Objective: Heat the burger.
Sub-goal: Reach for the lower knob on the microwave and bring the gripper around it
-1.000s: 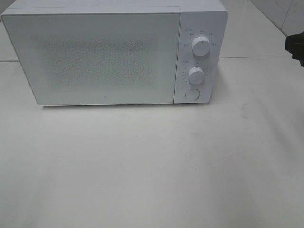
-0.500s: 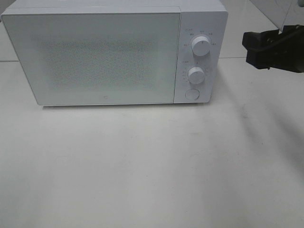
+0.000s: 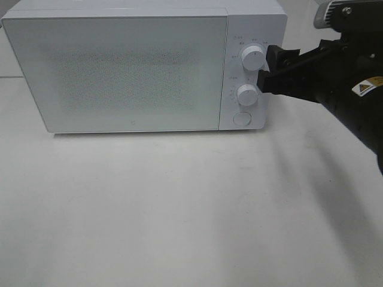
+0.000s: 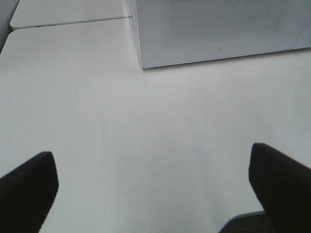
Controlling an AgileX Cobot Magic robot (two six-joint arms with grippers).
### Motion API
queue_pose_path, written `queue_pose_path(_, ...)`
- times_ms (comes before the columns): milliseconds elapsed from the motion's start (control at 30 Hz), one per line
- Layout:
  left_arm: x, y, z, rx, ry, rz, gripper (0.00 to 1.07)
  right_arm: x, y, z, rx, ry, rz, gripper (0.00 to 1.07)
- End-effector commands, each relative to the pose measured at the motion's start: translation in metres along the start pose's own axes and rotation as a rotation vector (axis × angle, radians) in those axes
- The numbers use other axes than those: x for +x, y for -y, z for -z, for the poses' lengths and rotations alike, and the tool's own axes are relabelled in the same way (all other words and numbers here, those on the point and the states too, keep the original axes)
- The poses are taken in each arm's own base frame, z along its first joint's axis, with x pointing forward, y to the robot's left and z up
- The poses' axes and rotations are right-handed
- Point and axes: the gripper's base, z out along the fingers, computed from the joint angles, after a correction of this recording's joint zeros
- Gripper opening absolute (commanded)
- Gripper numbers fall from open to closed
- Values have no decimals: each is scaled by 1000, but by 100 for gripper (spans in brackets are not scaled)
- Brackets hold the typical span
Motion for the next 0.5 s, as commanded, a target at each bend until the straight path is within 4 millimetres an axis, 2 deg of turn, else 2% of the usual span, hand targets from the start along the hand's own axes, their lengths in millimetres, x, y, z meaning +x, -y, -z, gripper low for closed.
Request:
queue_pose_path(33,1,1,3,-1,33,9,100,1,-2,1,18,30,9,73)
queue_pose_path(200,1,1,3,-1,33,9,100,19,-16,-2,47,71,-16,73)
queue_pose_path(500,1,1,3,-1,33,9,100,38,-18,-7,116,81,-10,73)
